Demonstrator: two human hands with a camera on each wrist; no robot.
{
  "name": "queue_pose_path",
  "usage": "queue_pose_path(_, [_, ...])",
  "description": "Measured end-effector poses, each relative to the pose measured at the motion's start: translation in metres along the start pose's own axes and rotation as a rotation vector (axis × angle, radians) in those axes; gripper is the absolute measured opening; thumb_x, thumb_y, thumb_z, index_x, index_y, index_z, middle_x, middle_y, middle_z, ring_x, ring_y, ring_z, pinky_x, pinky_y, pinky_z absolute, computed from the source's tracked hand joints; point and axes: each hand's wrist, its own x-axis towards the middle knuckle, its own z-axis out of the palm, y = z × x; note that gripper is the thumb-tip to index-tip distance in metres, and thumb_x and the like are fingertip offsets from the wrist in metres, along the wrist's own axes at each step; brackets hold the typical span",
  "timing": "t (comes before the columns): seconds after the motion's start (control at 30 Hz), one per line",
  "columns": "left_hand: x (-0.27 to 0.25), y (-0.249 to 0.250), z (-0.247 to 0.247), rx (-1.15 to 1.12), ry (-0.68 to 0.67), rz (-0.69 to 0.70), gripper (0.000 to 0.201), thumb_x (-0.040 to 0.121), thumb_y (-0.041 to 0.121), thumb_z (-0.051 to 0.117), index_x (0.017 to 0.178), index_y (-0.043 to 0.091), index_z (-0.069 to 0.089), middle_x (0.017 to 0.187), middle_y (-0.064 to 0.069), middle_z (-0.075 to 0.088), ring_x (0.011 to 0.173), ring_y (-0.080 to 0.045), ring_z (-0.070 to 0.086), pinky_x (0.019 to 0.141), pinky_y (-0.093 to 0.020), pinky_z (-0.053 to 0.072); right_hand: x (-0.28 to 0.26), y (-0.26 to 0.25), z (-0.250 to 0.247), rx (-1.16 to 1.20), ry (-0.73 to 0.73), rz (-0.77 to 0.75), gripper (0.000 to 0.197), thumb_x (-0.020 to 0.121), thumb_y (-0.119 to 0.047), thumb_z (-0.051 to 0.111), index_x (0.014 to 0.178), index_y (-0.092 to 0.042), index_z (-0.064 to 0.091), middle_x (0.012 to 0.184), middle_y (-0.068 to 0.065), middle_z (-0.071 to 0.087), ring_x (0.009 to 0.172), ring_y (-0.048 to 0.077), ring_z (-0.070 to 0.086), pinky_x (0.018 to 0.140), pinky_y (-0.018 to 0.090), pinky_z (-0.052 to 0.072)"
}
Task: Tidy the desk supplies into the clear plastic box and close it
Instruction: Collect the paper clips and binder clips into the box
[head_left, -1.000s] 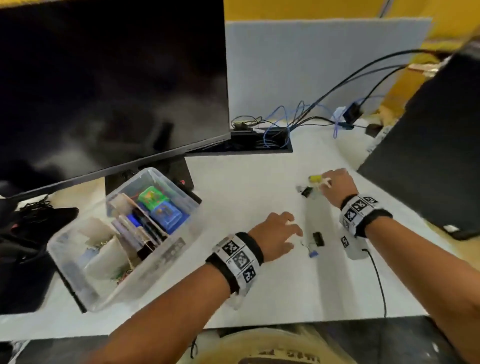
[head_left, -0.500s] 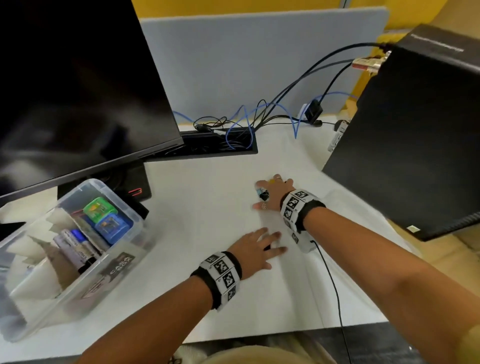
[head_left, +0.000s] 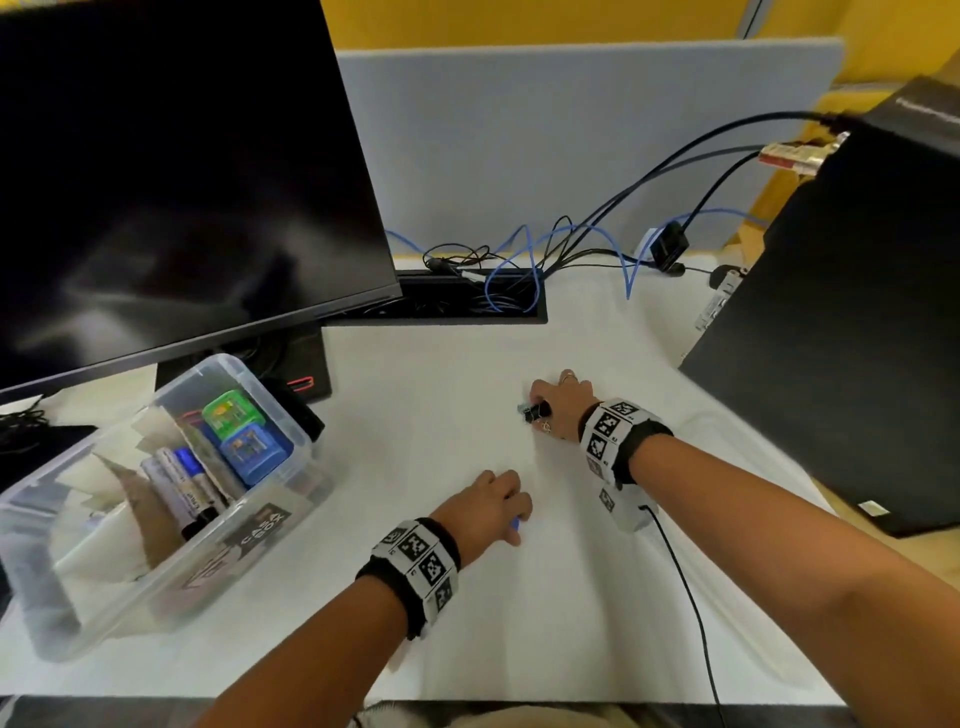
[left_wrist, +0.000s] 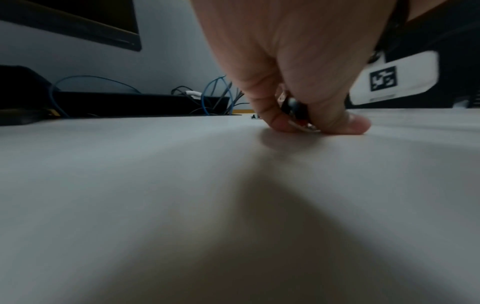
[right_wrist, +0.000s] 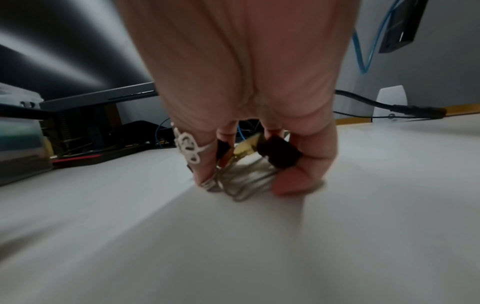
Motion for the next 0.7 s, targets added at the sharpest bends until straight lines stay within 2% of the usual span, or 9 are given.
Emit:
queue_pose_path(0.07, [0.003,0.000,-0.001,-0.166,-0.019,-0.160,0.020,0.092,0.012,0.051,0.108,0.004,0.058,0.122,-0.014,0.045,0.115,-0.029,0.042,0.093,-0.034,0.041,0.000,-0.001,0.001,0.001,-0.026,-0.034,0.033,0.092,-0.020,0.049,0.123,-0.009,0.048,0.121,0.024,0.049,0.111,0.039,0.050,0.095,0.039,0.041])
queue_pose_path(0.17, [0.010,0.000,0.000,-0.414,0.099,-0.254,0.008,0.091,0.005,0.050,0.091,0.004,0.058,0.091,0.001,0.043,0.093,-0.025,0.046,0.071,-0.013,0.032,-0.003,-0.001,0.003,0.013,-0.026,-0.062,0.030,0.091,-0.009,0.045,0.120,-0.004,0.050,0.119,0.025,0.050,0.109,0.037,0.052,0.091,0.036,0.043])
queue_pose_path(0.23, [0.013,-0.003,-0.003,-0.470,0.201,-0.286,0.009,0.090,0.001,0.051,0.090,0.000,0.060,0.082,0.007,0.042,0.086,-0.016,0.045,0.064,-0.010,0.032,-0.005,0.002,0.003,0.017,-0.044,-0.055,0.030,0.091,-0.006,0.046,0.121,-0.003,0.050,0.121,0.024,0.050,0.111,0.036,0.051,0.090,0.036,0.043])
queue_pose_path(0.3, [0.016,-0.005,-0.015,-0.600,0.336,-0.318,0.015,0.091,-0.001,0.048,0.096,-0.004,0.062,0.087,-0.001,0.051,0.078,-0.014,0.050,0.058,-0.005,0.038,-0.009,0.006,0.001,0.044,-0.062,-0.039,0.029,0.090,-0.003,0.047,0.119,-0.002,0.052,0.121,0.023,0.054,0.112,0.035,0.051,0.091,0.035,0.042])
queue_pose_path(0.37, [0.022,-0.011,-0.033,-0.794,0.422,-0.376,0.018,0.094,0.001,0.045,0.106,0.001,0.058,0.089,-0.002,0.056,0.065,-0.010,0.050,0.050,-0.002,0.040,-0.014,0.011,-0.004,0.102,-0.060,-0.026,0.027,0.090,-0.002,0.045,0.115,0.000,0.054,0.119,0.021,0.060,0.112,0.034,0.053,0.093,0.036,0.042])
queue_pose_path(0.47, [0.044,-0.025,-0.058,-1.106,0.471,-0.509,0.025,0.093,0.003,0.045,0.116,0.009,0.053,0.081,0.001,0.058,0.062,-0.009,0.047,0.056,-0.012,0.043,-0.024,0.021,-0.011,0.228,-0.025,0.019,0.026,0.093,-0.006,0.045,0.115,0.002,0.055,0.119,0.019,0.061,0.111,0.033,0.055,0.093,0.035,0.042])
queue_pose_path(0.53, [0.062,-0.028,-0.068,-1.048,0.545,-0.567,0.028,0.093,0.012,0.052,0.121,0.009,0.054,0.074,0.002,0.055,0.064,-0.012,0.048,0.058,-0.015,0.043,-0.031,0.029,-0.016,0.329,0.017,0.055,0.027,0.092,-0.006,0.046,0.117,0.001,0.054,0.114,0.020,0.061,0.102,0.030,0.055,0.090,0.036,0.044])
queue_pose_path(0.6, [0.076,-0.025,-0.074,-0.760,0.546,-0.531,0.034,0.090,0.024,0.060,0.120,0.012,0.054,0.072,-0.001,0.055,0.068,-0.016,0.052,0.063,-0.018,0.044,-0.034,0.037,-0.017,0.421,0.043,0.097,0.026,0.093,-0.005,0.045,0.116,-0.001,0.054,0.101,0.015,0.056,0.090,0.024,0.048,0.082,0.035,0.045])
queue_pose_path(0.7, [0.089,-0.016,-0.078,-0.375,0.302,-0.413,0.050,0.085,0.033,0.065,0.128,0.017,0.048,0.100,-0.013,0.064,0.088,-0.022,0.058,0.080,-0.026,0.045,-0.039,0.043,-0.018,0.451,0.034,0.101,0.023,0.093,-0.006,0.045,0.113,-0.004,0.056,0.096,0.006,0.049,0.087,0.021,0.044,0.074,0.025,0.039])
